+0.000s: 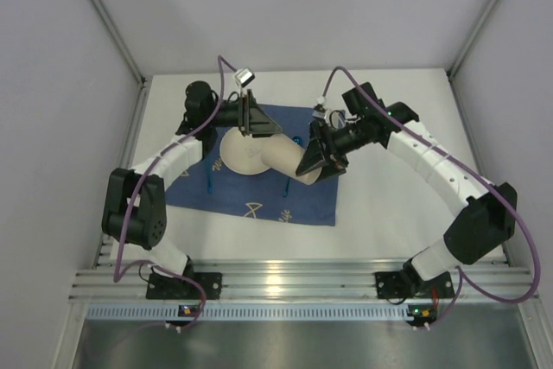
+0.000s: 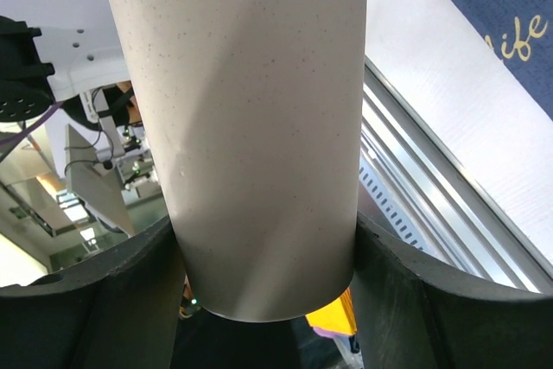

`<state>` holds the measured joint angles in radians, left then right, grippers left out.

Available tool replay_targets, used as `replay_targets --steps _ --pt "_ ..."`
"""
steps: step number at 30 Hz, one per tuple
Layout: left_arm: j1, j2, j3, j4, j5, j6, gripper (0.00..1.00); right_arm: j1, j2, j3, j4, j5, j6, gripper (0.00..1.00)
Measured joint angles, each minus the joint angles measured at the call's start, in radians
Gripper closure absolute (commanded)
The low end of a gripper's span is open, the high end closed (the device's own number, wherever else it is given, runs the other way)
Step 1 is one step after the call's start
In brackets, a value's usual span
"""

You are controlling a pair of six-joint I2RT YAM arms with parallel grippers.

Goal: Set the dinner table for one person

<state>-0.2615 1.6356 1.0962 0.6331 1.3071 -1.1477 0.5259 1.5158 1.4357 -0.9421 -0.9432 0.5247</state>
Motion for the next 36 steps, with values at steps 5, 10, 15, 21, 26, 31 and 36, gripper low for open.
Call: replay_targets --steps 5,10,15,21,26,31,36 --pt "0.019 -0.003 0.026 -0.175 0.019 0.132 0.31 0.0 -0.008 -0.005 -0.01 0.018 -0.015 1.0" --pt "0.035 -0.003 0.041 -0.255 0.027 0.191 0.33 0.0 -0.011 -0.009 -0.019 0.03 -0.028 1.0" --pt "0.09 -0.004 0.05 -0.291 0.043 0.214 0.34 0.0 -0.011 -0.009 -0.024 0.039 -0.035 1.0" --pt "0.121 -0.03 0.05 -0.315 0.044 0.215 0.32 0.0 -0.003 -0.007 -0.025 0.048 -0.046 1.0" --pt "0.113 -0.08 0.043 -0.315 0.064 0.214 0.34 0.0 0.048 0.008 -0.023 0.053 -0.05 1.0" --pt "0.097 -0.089 0.04 -0.323 0.072 0.214 0.36 0.0 0.103 0.06 -0.02 0.06 -0.056 1.0" --pt "0.095 -0.094 0.039 -0.479 0.064 0.332 0.39 -0.001 0.108 0.101 -0.023 0.061 -0.062 1.0"
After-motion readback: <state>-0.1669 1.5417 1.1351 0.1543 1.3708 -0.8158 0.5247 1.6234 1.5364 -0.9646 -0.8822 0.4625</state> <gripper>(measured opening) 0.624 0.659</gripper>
